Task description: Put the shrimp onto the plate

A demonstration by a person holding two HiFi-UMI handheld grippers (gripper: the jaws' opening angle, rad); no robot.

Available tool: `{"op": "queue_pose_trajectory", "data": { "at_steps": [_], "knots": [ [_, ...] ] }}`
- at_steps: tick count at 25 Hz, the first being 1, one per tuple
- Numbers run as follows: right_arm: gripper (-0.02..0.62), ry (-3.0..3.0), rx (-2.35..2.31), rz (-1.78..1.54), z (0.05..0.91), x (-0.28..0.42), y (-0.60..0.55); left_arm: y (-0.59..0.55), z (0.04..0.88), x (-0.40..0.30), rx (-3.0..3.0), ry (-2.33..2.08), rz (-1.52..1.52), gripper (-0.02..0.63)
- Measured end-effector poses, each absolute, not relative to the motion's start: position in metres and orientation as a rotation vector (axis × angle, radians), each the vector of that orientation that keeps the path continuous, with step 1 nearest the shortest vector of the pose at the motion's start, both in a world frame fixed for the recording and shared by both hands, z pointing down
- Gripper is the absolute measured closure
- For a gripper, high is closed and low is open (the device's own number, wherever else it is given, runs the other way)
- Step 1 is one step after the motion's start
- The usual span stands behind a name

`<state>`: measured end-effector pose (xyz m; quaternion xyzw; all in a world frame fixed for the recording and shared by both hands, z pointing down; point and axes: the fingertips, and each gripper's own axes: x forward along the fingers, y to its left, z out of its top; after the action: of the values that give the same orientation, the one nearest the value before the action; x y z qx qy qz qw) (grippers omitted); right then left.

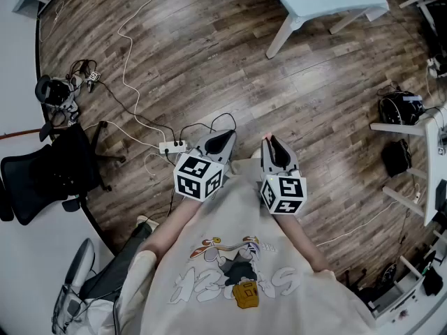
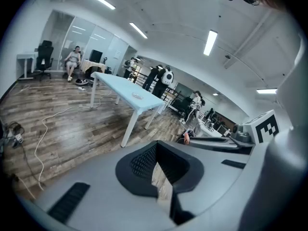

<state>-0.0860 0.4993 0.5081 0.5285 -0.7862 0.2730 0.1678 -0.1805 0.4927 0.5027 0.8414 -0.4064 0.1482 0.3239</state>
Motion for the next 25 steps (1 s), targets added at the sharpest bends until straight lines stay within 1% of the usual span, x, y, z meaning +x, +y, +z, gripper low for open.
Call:
{"op": "queue_pose_trajectory", "data": {
  "at_steps": [4,9,15,20,25],
  "knots": [
    [0.518,-2.272,1.511,0.727,0.489,-0.047,0.504,0.500,0.485,-0.130,2.269,-1.062,0.382,0.598],
    [0.518,-2.298,1.579,0.750,0.473,0.001,0.498,0.502,0.465,-0.080,2.340,-1.056,0.399,0.598],
    [0.518,-2.408,1.540,0.781,0.461,0.022,0.506,0.513,0.458,-0.035,2.407,-1.026,0.430,0.598],
    [0.517,-2.482,1.540,0.743,0.452,0.057,0.512,0.519,0.465,0.012,2.457,-1.030,0.465,0.598],
    [0.517,-2.489,1.525,0.817,0.460,0.065,0.516,0.526,0.471,0.032,2.479,-0.964,0.531,0.598]
  ]
}}
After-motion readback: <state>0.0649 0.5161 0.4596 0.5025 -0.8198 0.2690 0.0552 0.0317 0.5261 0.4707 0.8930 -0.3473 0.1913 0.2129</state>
